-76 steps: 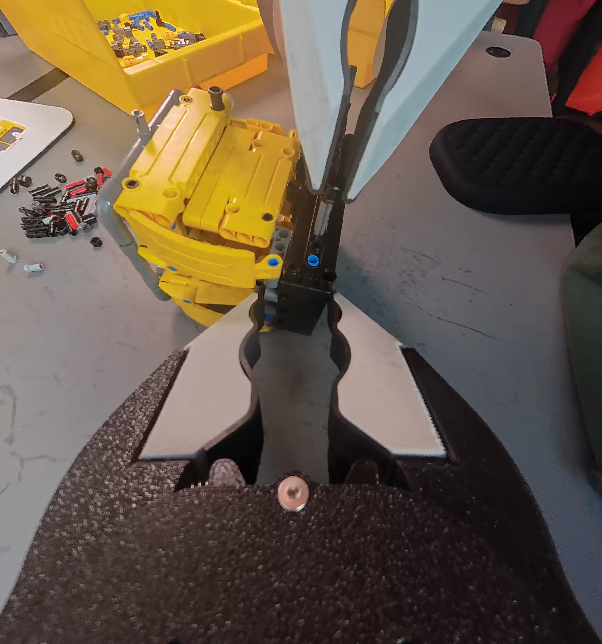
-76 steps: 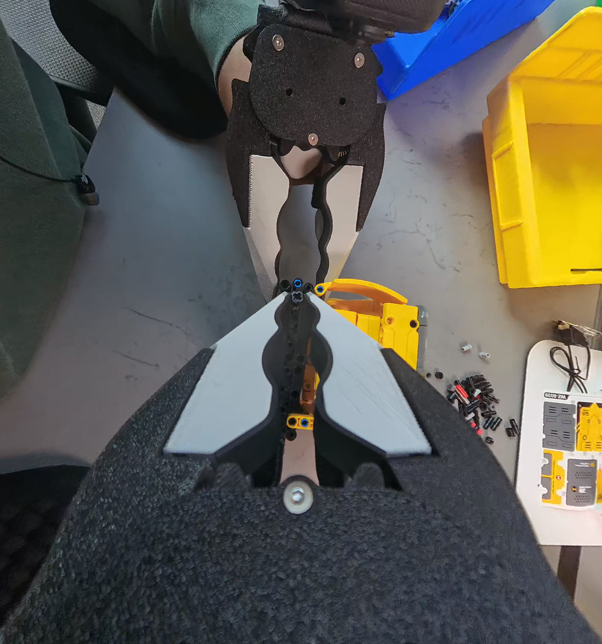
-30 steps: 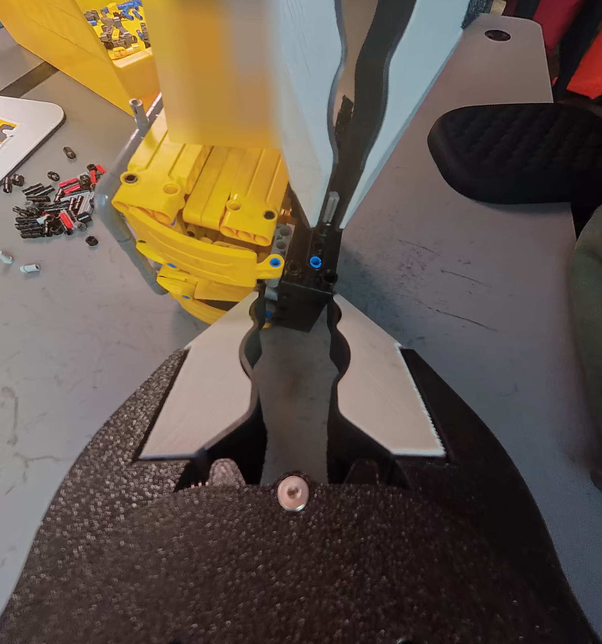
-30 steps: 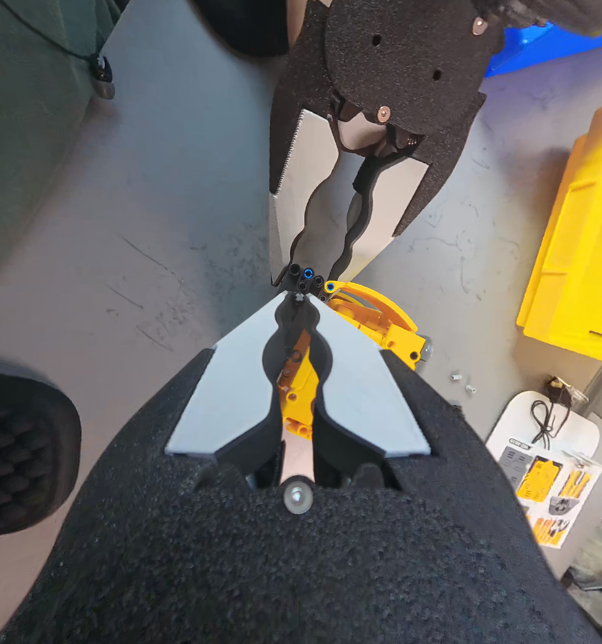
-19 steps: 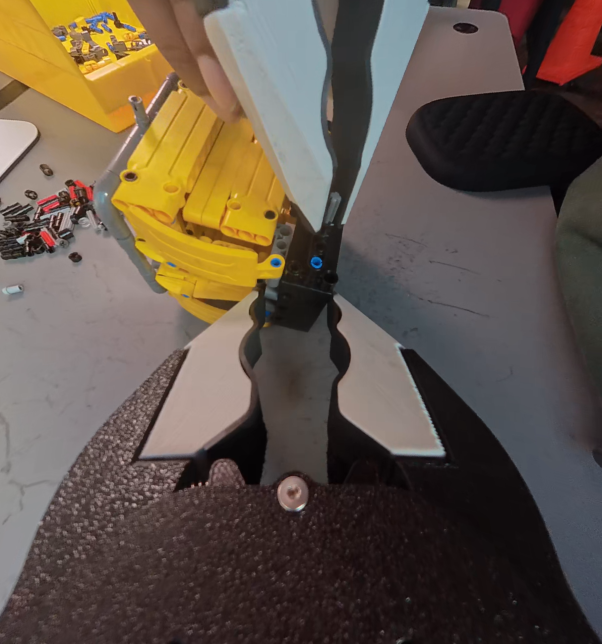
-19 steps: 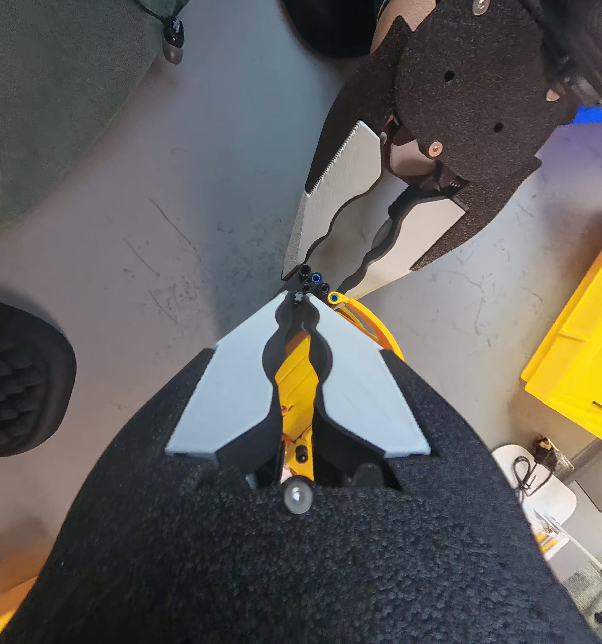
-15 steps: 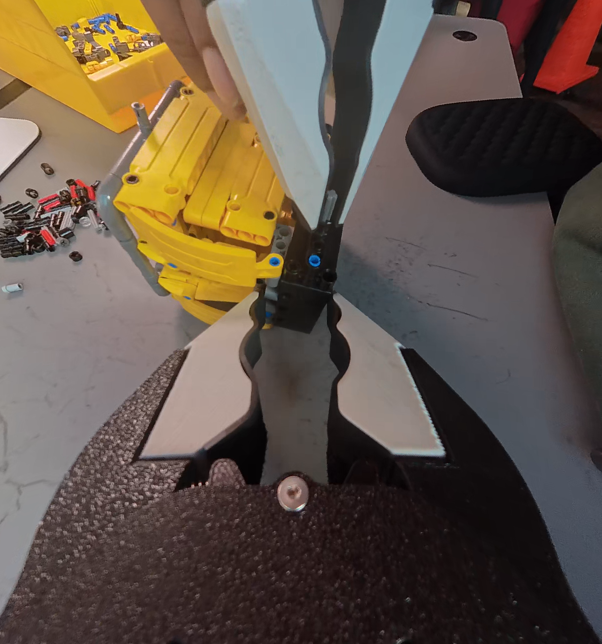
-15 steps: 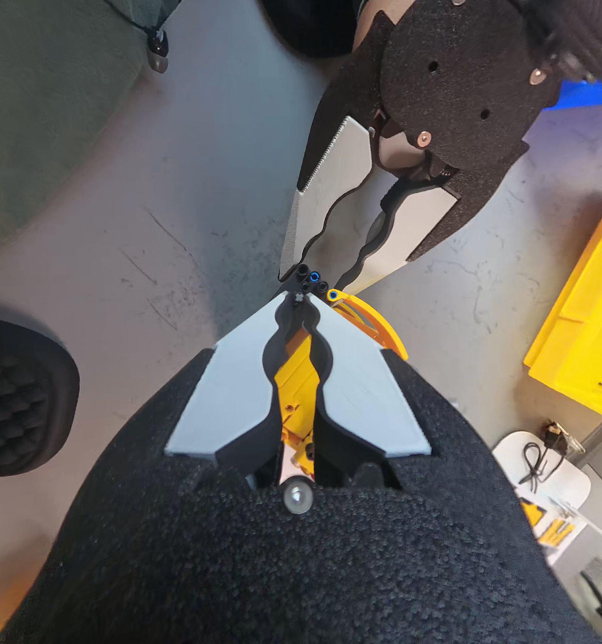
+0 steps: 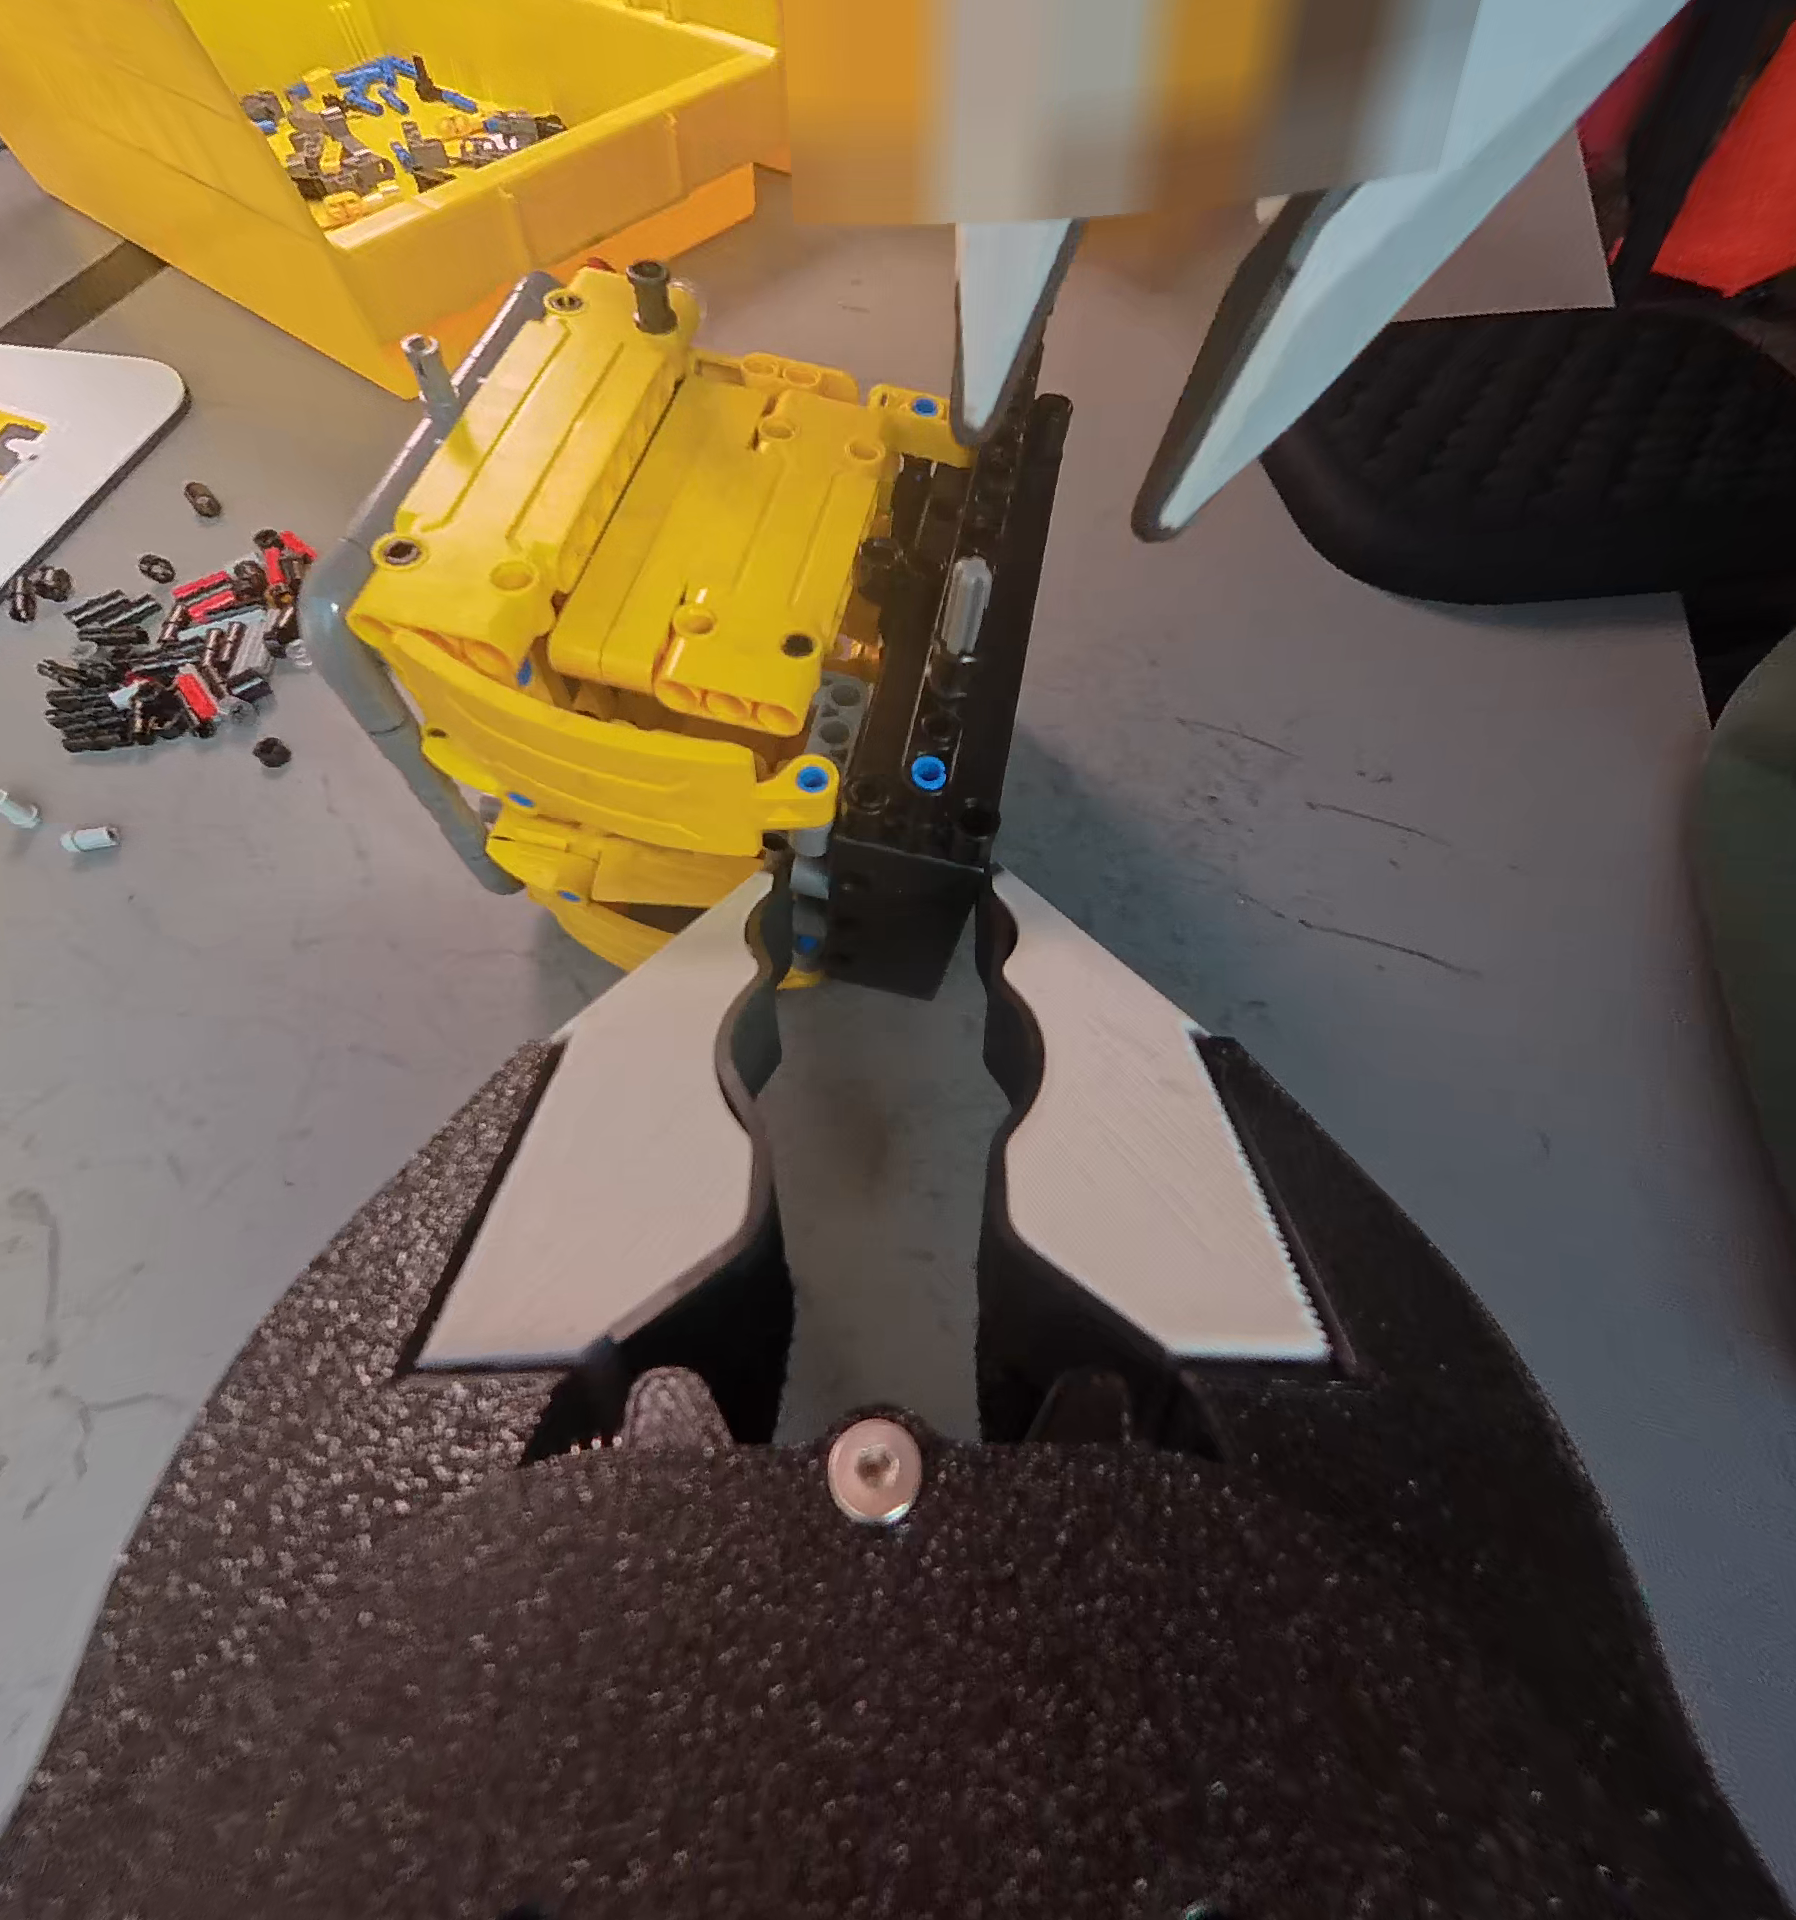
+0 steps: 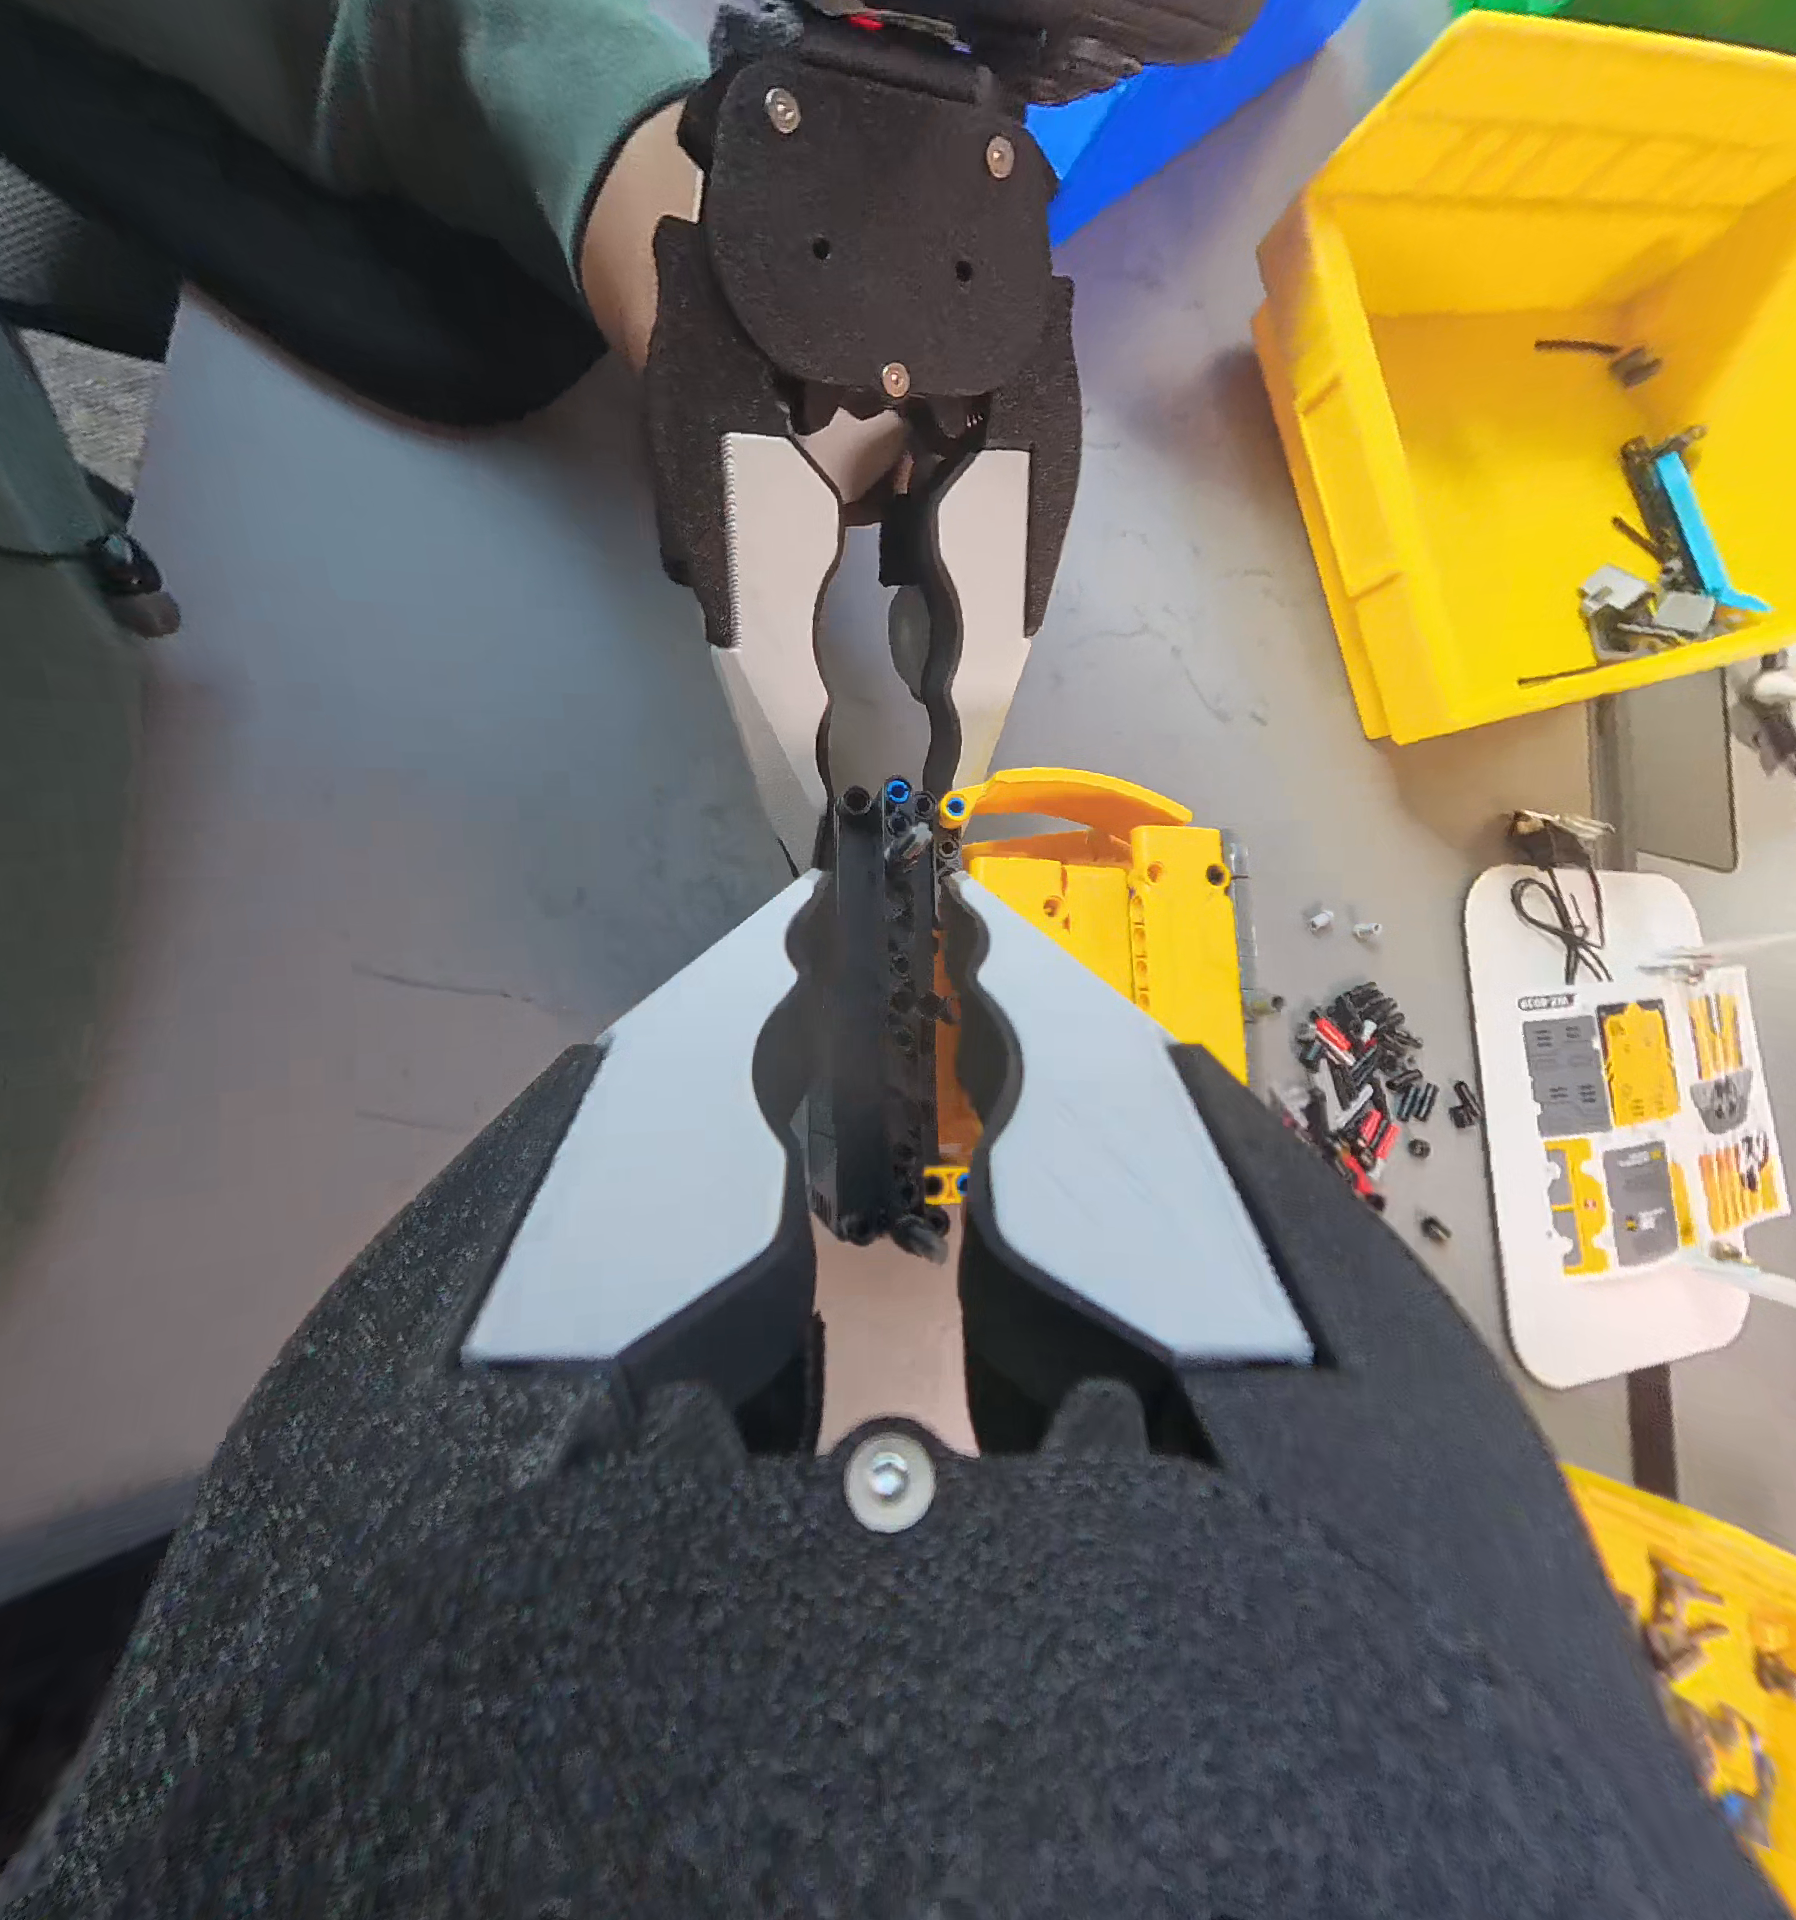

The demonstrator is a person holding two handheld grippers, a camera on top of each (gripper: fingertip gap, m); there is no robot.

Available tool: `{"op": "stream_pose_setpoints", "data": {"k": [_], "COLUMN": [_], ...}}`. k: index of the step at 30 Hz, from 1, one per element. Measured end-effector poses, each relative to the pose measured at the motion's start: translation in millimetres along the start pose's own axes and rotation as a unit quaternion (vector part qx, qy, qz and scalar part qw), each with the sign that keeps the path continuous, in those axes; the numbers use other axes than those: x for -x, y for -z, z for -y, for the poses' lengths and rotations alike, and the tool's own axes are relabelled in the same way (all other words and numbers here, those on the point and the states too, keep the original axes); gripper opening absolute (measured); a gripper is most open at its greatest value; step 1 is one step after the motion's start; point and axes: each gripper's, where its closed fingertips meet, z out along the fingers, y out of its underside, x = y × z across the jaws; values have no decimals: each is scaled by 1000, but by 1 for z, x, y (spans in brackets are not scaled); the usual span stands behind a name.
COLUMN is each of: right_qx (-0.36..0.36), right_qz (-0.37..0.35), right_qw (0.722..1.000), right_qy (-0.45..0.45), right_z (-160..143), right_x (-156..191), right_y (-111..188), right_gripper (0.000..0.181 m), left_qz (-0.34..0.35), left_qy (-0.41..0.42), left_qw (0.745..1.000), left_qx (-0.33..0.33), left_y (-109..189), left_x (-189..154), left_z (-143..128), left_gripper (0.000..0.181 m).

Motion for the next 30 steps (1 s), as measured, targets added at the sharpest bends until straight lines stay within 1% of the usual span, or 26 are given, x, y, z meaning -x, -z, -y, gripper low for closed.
{"op": "stream_pose_setpoints", "data": {"k": [2, 5, 8, 11, 17, 20, 22, 24, 27, 30], "right_qx": [5, 27, 57, 78, 94, 107, 109, 103, 92, 87], "right_qz": [-27, -31, -16, 3, 43, 56, 69, 88, 123, 165], "right_qw": [999, 998, 997, 996, 995, 993, 991, 989, 979, 967], "right_qy": [-27, -48, -51, -32, -12, 3, 20, 63, 131, 174], "right_z": [-2, -7, -10, -9, -8, -8, -8, -7, -5, -4], "right_x": [-1, -3, -5, -5, -3, -3, -2, 2, 5, 7], "right_y": [-7, -18, -24, -26, -31, -32, -32, -33, -33, -33], "right_gripper": [19, 14, 6, 6, 9, 7, 6, 5, 5, 5], "left_qz": [6, 15, 21, 25, 23, 23, 21, 20, 15, 5], "left_qy": [-4, -8, -10, -12, -6, -7, -9, -19, -29, -32], "left_qw": [1000, 1000, 1000, 1000, 1000, 1000, 1000, 999, 999, 999], "left_qx": [0, 0, 1, 2, 6, 9, 12, 16, 21, 20], "left_y": [0, -1, -1, -1, -1, 0, 0, 1, 2, 3], "left_x": [0, 2, 2, 2, 2, 2, 2, 1, -1, -2], "left_z": [0, 0, 0, 0, 0, 0, -1, -2, -4, -4], "left_gripper": [34, 34, 34, 34, 34, 34, 33, 33, 33, 33]}}
